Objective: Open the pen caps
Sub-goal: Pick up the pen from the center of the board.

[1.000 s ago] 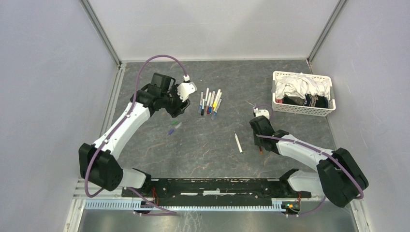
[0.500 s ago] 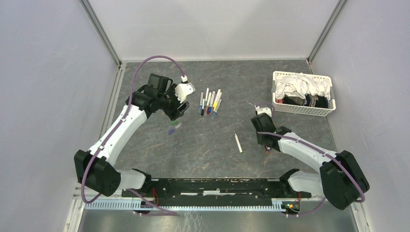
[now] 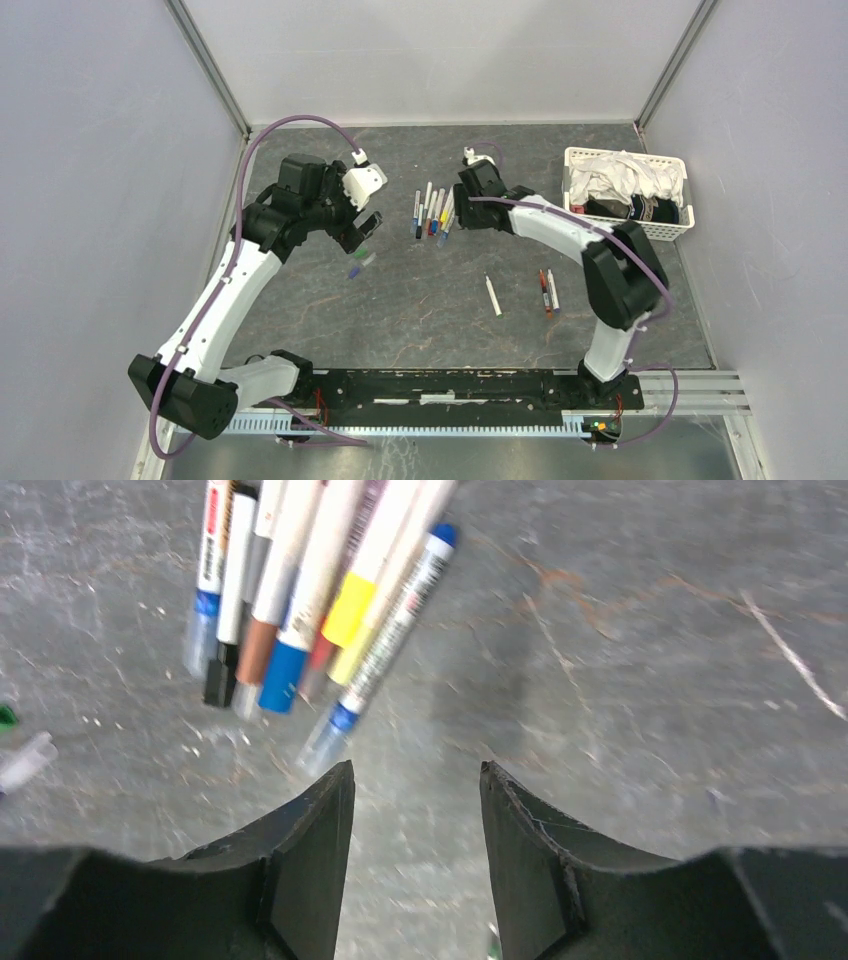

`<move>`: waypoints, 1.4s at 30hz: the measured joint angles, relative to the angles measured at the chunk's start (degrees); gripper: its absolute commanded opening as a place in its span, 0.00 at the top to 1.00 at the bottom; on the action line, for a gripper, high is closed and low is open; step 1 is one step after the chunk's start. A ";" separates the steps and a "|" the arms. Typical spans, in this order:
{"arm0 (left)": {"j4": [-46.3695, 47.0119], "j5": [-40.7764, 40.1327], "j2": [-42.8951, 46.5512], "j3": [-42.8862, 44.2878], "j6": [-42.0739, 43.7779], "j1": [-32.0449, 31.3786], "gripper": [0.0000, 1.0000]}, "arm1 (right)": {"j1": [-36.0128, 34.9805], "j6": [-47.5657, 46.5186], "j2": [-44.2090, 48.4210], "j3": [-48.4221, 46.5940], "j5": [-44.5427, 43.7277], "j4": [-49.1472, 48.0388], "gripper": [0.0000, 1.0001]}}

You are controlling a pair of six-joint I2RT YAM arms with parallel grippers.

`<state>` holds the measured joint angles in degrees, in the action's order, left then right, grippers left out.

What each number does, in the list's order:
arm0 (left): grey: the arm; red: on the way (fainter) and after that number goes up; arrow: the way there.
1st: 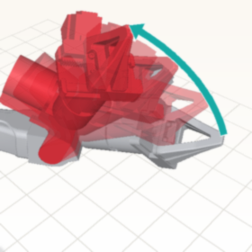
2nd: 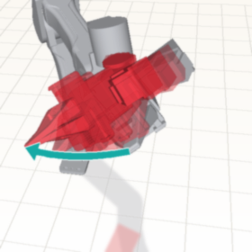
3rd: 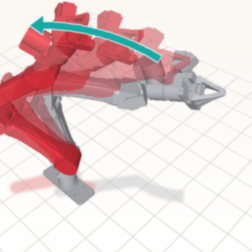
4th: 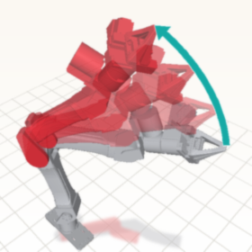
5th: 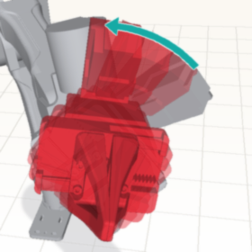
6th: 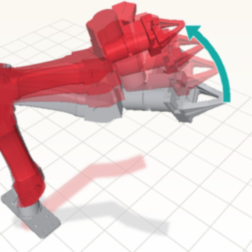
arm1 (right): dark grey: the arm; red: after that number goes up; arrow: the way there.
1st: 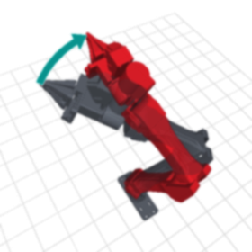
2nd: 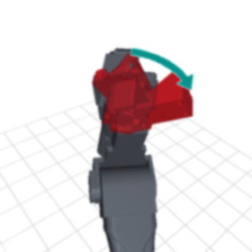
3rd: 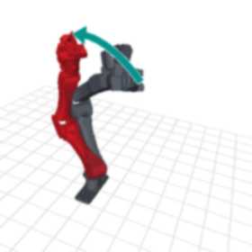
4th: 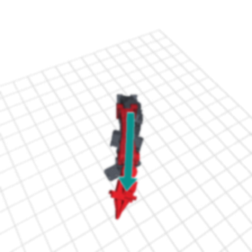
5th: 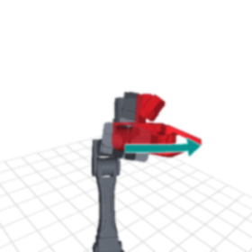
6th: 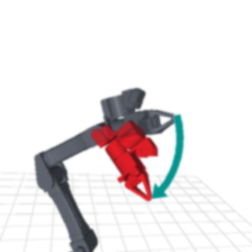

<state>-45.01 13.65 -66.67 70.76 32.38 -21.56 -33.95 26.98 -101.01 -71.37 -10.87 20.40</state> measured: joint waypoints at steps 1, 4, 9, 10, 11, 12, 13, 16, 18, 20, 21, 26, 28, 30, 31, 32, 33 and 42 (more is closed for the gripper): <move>-0.02 -0.02 0.37 0.00 -0.02 0.00 0.00 | -0.28 0.44 -2.56 -2.29 0.55 0.09 0.46; -0.42 0.02 1.03 -0.17 -0.04 0.00 0.00 | -0.66 1.75 -8.76 -7.58 1.75 0.26 0.47; -1.84 0.11 1.18 -1.29 -0.04 0.00 0.00 | -0.70 3.45 -14.84 -12.33 2.58 0.83 0.49; -2.19 0.13 1.18 -1.44 -0.04 0.00 0.00 | -0.70 3.69 -15.65 -13.07 2.67 1.14 0.50; -2.47 0.15 1.18 -1.46 -0.04 0.00 0.00 | -0.70 3.87 -16.50 -13.77 2.73 1.20 0.51; -2.73 0.20 1.18 -1.49 -0.02 0.00 0.00 | -0.70 3.96 -17.20 -14.29 2.75 1.20 0.53; -2.80 0.24 1.18 -1.49 -0.04 0.00 0.00 | -0.70 4.11 -17.79 -14.62 2.78 1.31 0.54; -2.91 0.37 1.18 -1.55 -0.02 0.00 0.00 | -0.70 4.59 -18.78 -14.78 2.64 1.55 0.60; -2.91 0.39 1.18 -1.70 -0.02 0.00 0.00 | -0.70 4.57 -18.82 -14.86 2.36 1.55 0.62; -2.95 0.37 1.18 -1.86 -0.02 0.00 0.00 | -0.70 4.63 -18.82 -14.86 1.97 1.49 0.65; -2.95 0.37 1.18 -1.92 -0.04 0.00 0.00 | -0.76 4.55 -18.82 -14.86 1.68 1.51 0.65; -2.99 0.39 1.16 -1.95 -0.02 0.00 0.00 | -0.81 3.52 -18.82 -14.60 -0.09 2.34 0.68; -2.99 0.42 1.16 -1.95 -0.04 0.00 0.00 | -0.81 3.08 -18.82 -14.36 -0.83 2.67 0.69; -3.02 0.42 1.16 -1.95 -0.02 0.00 0.00 | -0.76 2.58 -18.82 -13.57 -1.73 2.60 0.72; -3.02 0.42 1.16 -1.95 -0.04 0.00 0.00 | -0.76 2.40 -18.62 -13.25 -1.97 2.32 0.73; -3.02 0.42 1.16 -1.95 -0.04 0.00 0.00 | -0.76 2.14 -18.43 -12.90 -2.29 2.27 0.74; -3.04 0.42 1.16 -1.95 -0.04 0.00 0.00 | -0.76 1.92 -18.18 -12.39 -2.71 1.90 0.74; -3.32 1.81 1.09 -2.08 -0.26 0.00 0.00 | -0.81 0.96 -15.17 -7.41 -4.44 -1.03 1.00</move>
<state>-48.34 15.46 -65.58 68.69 32.12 -21.56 -34.76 27.94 -116.18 -78.78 -15.31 19.38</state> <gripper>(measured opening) 0.997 0.072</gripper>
